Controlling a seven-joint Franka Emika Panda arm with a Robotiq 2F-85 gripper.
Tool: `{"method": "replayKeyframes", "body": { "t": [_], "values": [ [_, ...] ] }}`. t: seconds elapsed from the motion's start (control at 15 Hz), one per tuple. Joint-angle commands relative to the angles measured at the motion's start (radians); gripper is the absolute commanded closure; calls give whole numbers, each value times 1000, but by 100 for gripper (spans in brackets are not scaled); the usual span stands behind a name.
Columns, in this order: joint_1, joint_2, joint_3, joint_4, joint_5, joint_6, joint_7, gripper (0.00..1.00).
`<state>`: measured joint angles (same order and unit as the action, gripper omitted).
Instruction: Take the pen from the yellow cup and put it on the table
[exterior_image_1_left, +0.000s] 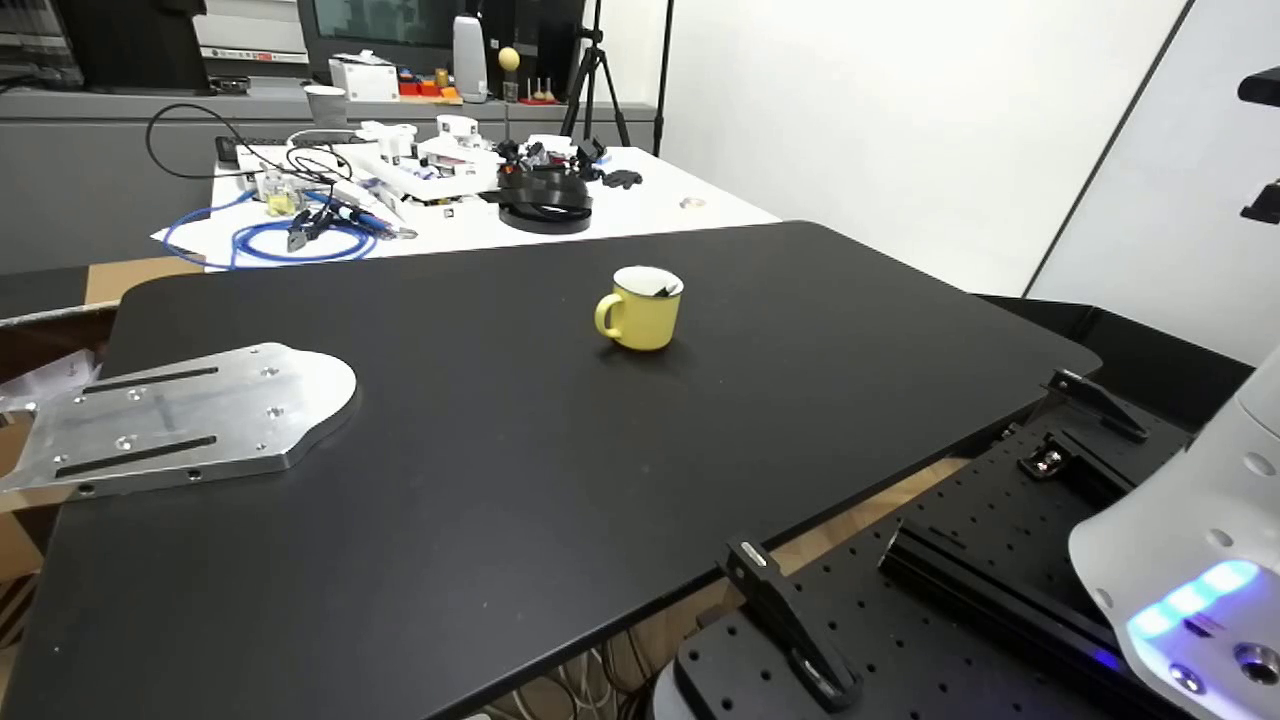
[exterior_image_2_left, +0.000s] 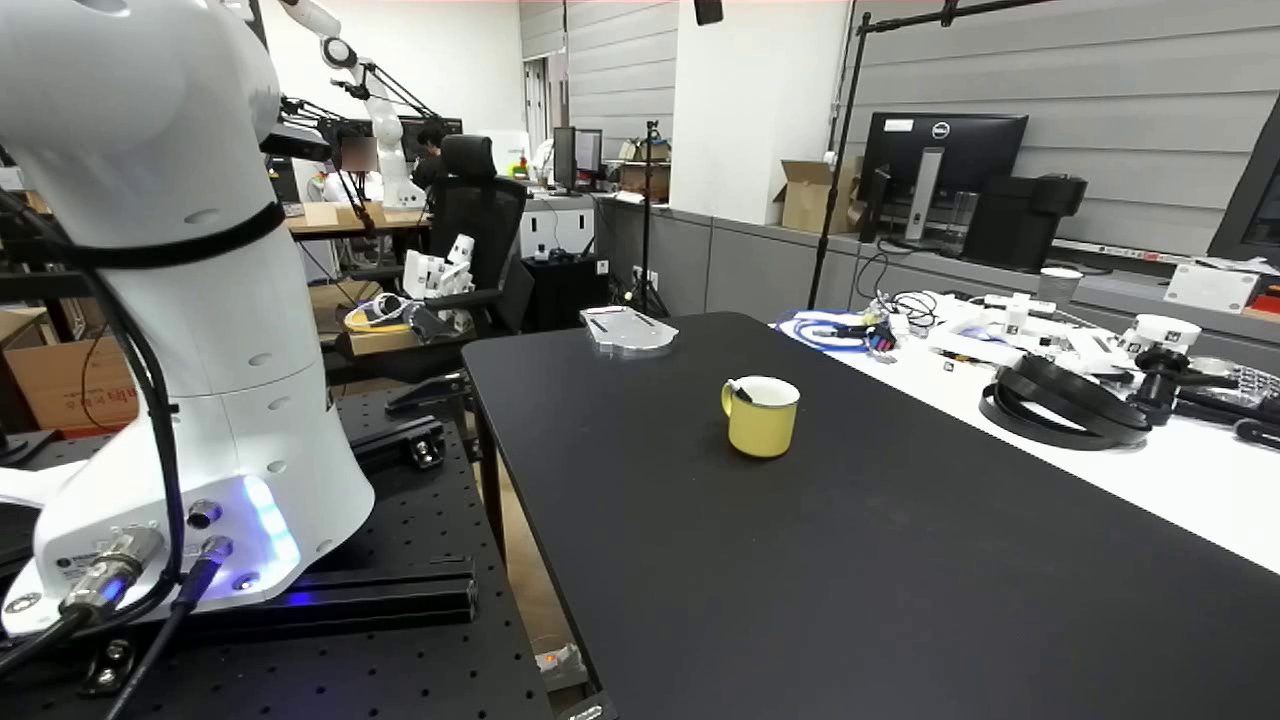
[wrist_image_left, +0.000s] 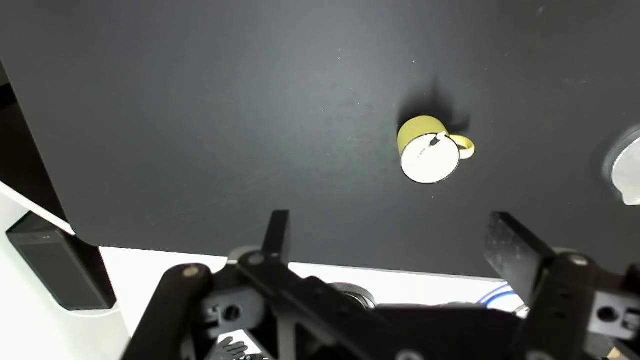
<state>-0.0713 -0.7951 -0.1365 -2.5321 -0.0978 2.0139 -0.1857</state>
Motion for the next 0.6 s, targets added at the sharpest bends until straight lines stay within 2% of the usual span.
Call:
{"method": "replayKeyframes", "body": {
  "t": [0.0,0.27,0.53],
  "values": [
    [1,0,0,2,0,-2,1,0],
    [22,125,57,54,11,96,64,0],
    [43,339,149,147,9,255,156,0]
  ]
}}
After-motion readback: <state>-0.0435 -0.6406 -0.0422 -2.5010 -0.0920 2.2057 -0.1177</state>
